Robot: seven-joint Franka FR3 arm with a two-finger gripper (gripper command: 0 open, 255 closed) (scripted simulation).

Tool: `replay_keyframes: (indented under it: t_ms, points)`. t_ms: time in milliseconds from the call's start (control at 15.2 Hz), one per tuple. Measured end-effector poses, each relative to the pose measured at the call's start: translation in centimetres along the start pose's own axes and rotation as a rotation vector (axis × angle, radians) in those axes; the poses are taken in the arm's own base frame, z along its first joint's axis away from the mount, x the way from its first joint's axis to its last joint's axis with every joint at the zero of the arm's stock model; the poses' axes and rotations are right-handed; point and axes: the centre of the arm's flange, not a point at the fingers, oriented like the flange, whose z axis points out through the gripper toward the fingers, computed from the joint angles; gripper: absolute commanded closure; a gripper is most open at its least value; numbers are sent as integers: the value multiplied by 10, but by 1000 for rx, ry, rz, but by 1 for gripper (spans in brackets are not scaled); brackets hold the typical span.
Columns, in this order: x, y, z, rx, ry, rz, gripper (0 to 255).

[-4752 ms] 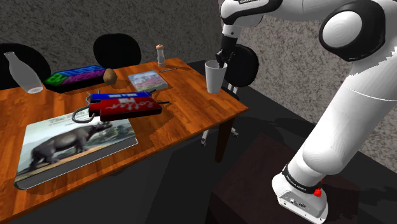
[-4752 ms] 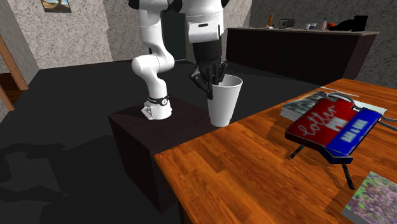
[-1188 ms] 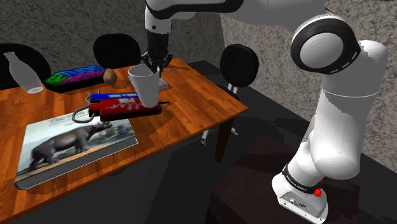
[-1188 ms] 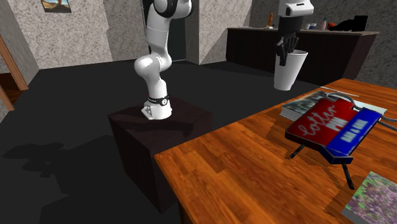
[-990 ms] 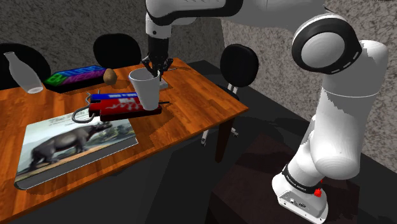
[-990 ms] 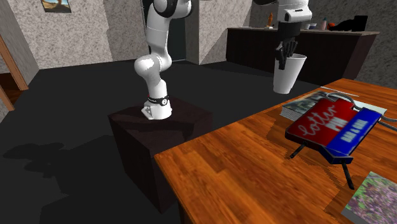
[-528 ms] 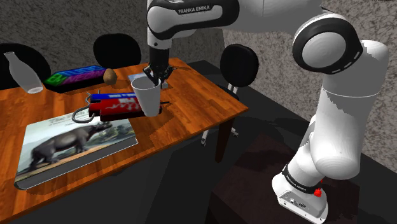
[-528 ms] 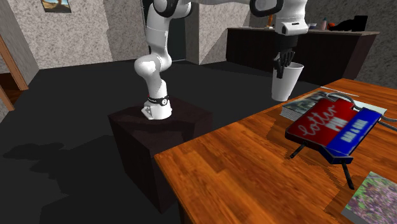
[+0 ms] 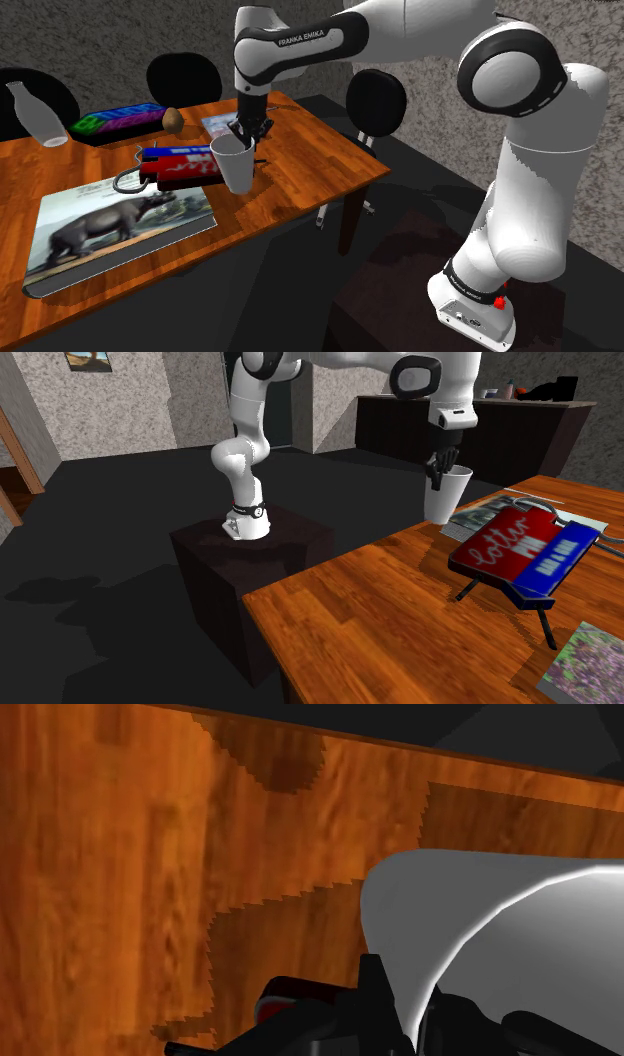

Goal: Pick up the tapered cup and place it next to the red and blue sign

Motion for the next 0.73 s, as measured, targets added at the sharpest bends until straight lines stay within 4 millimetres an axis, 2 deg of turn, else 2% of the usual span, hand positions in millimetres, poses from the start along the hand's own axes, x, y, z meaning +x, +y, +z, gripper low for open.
replay_keyframes:
  t_ms: [726]
  points:
    - [-1,8,57,0,0,0,255]
